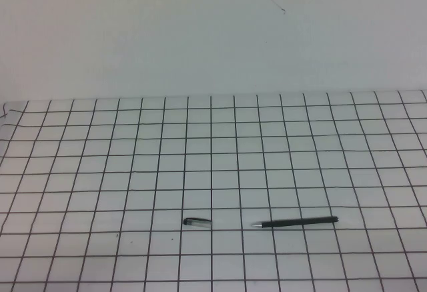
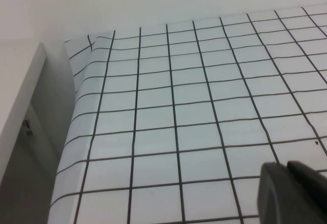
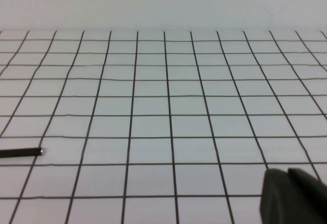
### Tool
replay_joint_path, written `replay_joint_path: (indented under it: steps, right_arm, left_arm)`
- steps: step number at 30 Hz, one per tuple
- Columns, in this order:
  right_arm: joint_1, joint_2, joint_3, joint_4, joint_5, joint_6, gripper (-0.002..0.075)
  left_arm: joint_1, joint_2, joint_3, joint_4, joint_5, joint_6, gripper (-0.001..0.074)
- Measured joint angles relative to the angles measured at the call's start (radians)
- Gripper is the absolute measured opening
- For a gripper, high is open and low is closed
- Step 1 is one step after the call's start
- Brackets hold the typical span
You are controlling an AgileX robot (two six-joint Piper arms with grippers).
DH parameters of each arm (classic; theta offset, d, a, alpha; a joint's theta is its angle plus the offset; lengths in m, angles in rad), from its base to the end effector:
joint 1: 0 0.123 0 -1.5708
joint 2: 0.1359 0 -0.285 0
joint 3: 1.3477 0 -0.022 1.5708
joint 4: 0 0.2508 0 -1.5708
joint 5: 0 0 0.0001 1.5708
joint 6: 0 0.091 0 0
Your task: Cap the pen
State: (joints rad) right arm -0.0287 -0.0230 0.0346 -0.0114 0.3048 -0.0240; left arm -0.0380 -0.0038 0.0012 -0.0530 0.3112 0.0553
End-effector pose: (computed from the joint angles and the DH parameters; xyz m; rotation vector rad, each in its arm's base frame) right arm 0.0538 -0.0019 0.1752 -0.0031 1.8002 -0.0485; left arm 0.0540 -0.0035 0.1849 0.0500 1.7912 -0.0383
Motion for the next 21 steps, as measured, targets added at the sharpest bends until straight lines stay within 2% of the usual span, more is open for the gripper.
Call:
replay_joint_path:
  steps: [21]
  right_arm:
    - [0.000,0.000,0.000,0.000,0.000,0.000,-0.0003]
  left_arm:
    - [0.000,0.000,0.000,0.015,0.004,0.000,-0.0001]
